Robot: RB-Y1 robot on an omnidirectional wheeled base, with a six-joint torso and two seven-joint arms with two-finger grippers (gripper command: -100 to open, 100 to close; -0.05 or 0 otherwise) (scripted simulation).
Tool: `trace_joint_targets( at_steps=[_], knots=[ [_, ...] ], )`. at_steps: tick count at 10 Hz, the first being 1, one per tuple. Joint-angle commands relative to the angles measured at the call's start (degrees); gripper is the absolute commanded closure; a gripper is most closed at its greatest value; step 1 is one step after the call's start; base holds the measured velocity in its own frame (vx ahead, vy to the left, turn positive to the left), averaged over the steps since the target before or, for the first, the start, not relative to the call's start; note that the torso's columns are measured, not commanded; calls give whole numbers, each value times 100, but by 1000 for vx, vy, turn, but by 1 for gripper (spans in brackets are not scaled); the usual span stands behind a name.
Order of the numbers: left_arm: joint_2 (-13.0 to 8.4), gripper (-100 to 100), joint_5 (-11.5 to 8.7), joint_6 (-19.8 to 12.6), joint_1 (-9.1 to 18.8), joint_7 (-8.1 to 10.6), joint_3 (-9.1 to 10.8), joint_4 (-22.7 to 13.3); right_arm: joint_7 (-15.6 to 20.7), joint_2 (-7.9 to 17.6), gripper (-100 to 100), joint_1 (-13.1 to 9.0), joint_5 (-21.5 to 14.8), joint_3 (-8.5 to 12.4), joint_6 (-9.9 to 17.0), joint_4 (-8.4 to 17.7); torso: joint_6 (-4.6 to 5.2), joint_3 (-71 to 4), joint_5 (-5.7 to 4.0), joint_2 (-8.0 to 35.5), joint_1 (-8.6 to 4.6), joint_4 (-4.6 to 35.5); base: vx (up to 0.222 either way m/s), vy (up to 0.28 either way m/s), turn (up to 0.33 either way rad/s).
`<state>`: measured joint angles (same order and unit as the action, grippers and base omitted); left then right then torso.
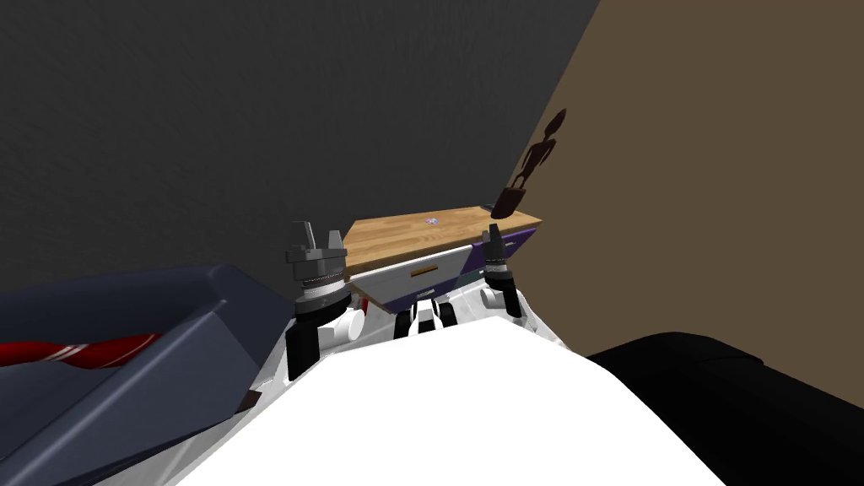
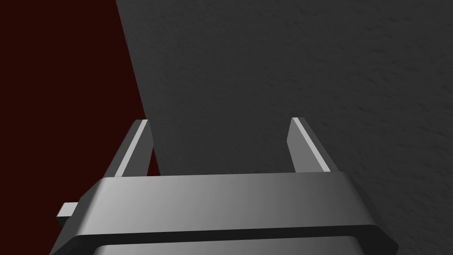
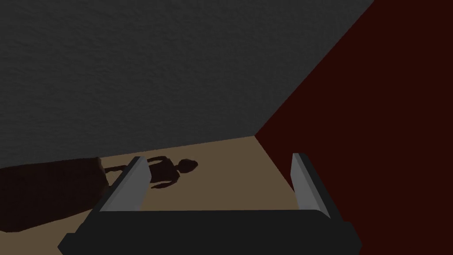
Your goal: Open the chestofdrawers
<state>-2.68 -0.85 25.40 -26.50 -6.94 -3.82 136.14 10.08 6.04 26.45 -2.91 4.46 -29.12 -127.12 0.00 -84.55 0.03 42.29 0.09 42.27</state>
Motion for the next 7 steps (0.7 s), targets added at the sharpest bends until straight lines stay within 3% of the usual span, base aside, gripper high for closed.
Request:
trace_joint_targets(
  at_steps=[1,7],
  knots=[
    [0,0,0,0,0,0,0,0,382,129,-100,-101,-142,70,-100,138,1,-2,-3,-1,-11,1,-18,36,12],
    [0,0,0,0,0,0,0,0,1208,329,-100,-370,-489,266,-304,492,0,-3,-3,-1,-10,1,-18,42,11]
  ],
)
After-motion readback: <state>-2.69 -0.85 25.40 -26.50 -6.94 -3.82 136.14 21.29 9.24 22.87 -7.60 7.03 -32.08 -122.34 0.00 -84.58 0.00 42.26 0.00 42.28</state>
